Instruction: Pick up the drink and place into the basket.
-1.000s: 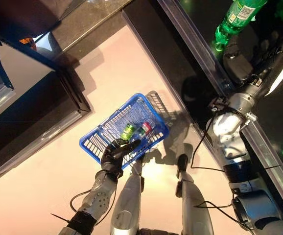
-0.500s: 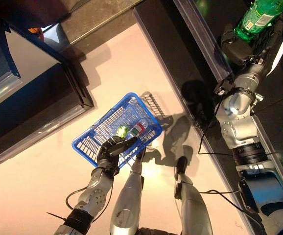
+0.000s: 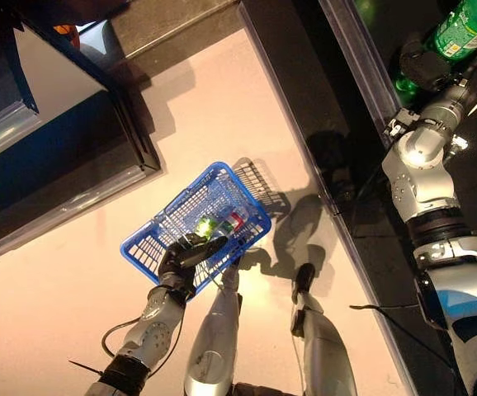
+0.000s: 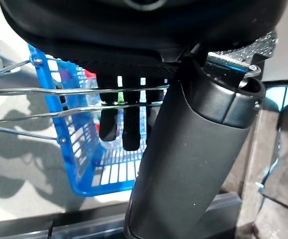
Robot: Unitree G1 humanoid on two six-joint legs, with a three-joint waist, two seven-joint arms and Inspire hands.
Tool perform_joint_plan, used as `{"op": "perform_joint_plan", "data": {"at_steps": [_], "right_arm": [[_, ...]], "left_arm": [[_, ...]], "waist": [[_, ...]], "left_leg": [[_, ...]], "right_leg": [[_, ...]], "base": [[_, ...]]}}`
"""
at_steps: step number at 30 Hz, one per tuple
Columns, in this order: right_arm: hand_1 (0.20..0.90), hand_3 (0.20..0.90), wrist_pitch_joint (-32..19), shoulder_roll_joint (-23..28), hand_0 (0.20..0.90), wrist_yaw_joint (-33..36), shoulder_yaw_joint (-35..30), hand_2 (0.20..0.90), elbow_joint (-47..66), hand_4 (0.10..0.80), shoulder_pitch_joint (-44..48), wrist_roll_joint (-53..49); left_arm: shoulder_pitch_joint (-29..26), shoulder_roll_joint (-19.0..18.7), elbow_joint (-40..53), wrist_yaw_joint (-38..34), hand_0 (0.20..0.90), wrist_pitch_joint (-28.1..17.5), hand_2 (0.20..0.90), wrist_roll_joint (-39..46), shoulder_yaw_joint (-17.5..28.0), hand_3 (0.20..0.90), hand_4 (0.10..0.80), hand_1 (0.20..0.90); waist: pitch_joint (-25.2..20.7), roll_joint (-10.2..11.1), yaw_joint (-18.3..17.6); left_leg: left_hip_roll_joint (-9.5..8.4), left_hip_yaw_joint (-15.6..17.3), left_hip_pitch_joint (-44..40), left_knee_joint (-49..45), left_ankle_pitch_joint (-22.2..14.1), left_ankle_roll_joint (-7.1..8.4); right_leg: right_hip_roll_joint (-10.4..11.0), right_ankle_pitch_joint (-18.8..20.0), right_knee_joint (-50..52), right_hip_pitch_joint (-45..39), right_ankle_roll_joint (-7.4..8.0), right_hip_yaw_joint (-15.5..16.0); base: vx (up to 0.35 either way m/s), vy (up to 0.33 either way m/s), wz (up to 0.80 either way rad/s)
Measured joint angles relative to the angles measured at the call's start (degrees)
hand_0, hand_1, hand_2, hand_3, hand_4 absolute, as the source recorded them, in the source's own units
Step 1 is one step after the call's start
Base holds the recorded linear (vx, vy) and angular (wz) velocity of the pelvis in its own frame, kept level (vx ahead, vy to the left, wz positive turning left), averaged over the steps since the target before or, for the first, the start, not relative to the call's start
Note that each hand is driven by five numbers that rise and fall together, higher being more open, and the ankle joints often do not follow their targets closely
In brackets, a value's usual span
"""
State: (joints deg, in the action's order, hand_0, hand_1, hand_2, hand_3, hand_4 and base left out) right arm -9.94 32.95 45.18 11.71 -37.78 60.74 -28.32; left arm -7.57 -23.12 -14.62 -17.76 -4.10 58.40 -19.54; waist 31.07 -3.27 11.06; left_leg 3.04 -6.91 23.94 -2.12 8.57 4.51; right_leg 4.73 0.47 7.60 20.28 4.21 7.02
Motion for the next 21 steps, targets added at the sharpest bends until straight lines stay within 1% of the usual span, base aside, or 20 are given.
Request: {"op": "perform_joint_plan", "data": {"at_steps": [4, 10, 15, 21], "right_arm": [[0.300, 0.200, 0.00, 1.45, 0.300, -0.15, 0.71, 0.300, -0.01, 0.100, 0.11, -0.94], [0.300, 0.200, 0.01, 1.51, 0.300, -0.72, 1.05, 0.300, -0.17, 0.100, 0.27, -2.15], [0.300, 0.200, 0.01, 1.50, 0.300, -1.34, 1.29, 0.300, -0.18, 0.100, 0.25, -2.16], [0.300, 0.200, 0.01, 1.50, 0.300, -1.33, 1.34, 0.300, -0.20, 0.100, 0.09, -2.14]], "left_arm": [[-0.37, -0.82, 0.00, 0.30, 0.300, 0.00, 0.300, 0.07, 0.01, 0.200, 0.100, 0.300], [-1.25, -1.04, 0.16, 1.08, 0.300, 0.00, 0.300, 0.07, 0.01, 0.200, 0.100, 0.300], [-1.22, -2.53, 0.21, 1.10, 0.300, 0.00, 0.300, 0.08, 0.01, 0.200, 0.100, 0.300], [-1.18, -2.56, 0.22, 1.22, 0.300, 0.00, 0.300, 0.08, 0.01, 0.200, 0.100, 0.300]], "waist": [[0.01, 0.05, 0.37], [0.05, 0.18, 1.16], [0.05, 0.45, 1.15], [0.08, 0.72, 1.15]], "left_leg": [[-0.11, -0.34, 0.30, -0.03, 0.04, 0.01], [-0.16, -0.35, 0.34, -0.02, 0.05, -0.01], [-0.26, -0.37, 0.35, -0.02, 0.10, -0.08], [-0.32, -0.38, 0.34, -0.02, 0.19, -0.19]], "right_leg": [[0.09, 0.02, -0.22, 0.01, -0.01, 0.42], [0.11, 0.09, -0.32, -0.02, 0.04, 0.45], [0.17, 0.24, -0.56, -0.17, 0.13, 0.46], [0.16, 0.80, -1.42, -0.61, 0.20, 0.51]], "base": [[-0.006, -0.009, 0.05], [-0.011, -0.001, 0.00], [-0.061, 0.007, 0.01], [-0.057, -0.003, 0.01]]}}
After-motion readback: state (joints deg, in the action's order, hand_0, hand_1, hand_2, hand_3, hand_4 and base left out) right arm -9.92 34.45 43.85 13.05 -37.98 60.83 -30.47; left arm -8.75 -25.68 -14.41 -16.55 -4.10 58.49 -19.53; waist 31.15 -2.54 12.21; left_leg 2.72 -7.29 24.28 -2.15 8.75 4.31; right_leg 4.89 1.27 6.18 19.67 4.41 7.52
